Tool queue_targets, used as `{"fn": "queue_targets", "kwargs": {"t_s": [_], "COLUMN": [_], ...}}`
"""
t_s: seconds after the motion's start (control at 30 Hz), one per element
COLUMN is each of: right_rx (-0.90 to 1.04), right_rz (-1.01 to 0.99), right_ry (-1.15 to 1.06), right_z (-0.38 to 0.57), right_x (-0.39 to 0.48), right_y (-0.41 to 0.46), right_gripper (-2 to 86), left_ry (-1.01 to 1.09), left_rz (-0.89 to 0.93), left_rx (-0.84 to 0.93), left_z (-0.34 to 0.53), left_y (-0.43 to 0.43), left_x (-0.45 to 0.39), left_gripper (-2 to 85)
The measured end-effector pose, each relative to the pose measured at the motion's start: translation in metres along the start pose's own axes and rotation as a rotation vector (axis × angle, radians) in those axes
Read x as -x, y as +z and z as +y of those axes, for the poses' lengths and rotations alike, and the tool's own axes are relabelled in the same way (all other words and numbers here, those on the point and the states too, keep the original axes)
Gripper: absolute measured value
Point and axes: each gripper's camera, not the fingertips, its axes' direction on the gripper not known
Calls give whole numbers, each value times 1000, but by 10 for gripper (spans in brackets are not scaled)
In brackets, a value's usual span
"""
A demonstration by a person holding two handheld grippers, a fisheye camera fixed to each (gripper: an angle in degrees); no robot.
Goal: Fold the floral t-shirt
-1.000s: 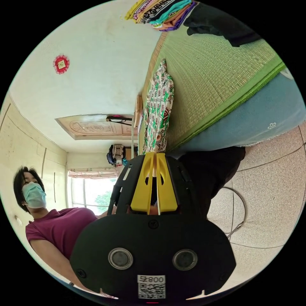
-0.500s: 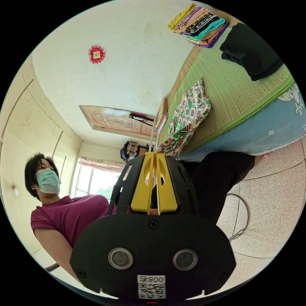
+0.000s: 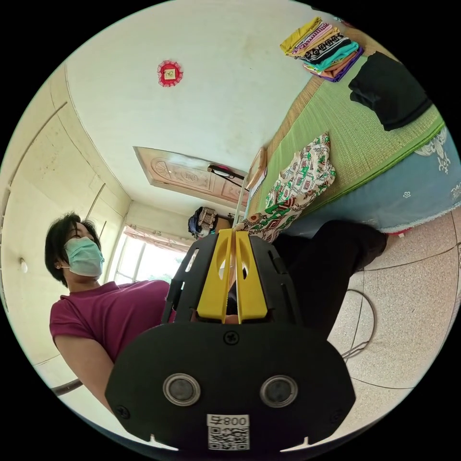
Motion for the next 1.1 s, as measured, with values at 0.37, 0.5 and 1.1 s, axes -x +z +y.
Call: {"fn": "queue_targets", "kwargs": {"t_s": [0.37, 0.5, 1.1], "right_rx": [-25, -27, -3], "right_rz": [-10, 8, 55], "right_ry": [-37, -61, 66], "right_z": [-10, -43, -224], "right_x": [-10, -15, -127], "right_y": [-1, 7, 68], "right_gripper": [5, 6, 6], "left_ry": [63, 88, 36], "left_rz": [1, 2, -67], "left_rx": [-5, -15, -78], "left_z": [-39, -71, -289], "left_y": [15, 23, 93], "left_x": [4, 12, 135], "left_gripper": [19, 19, 18]}}
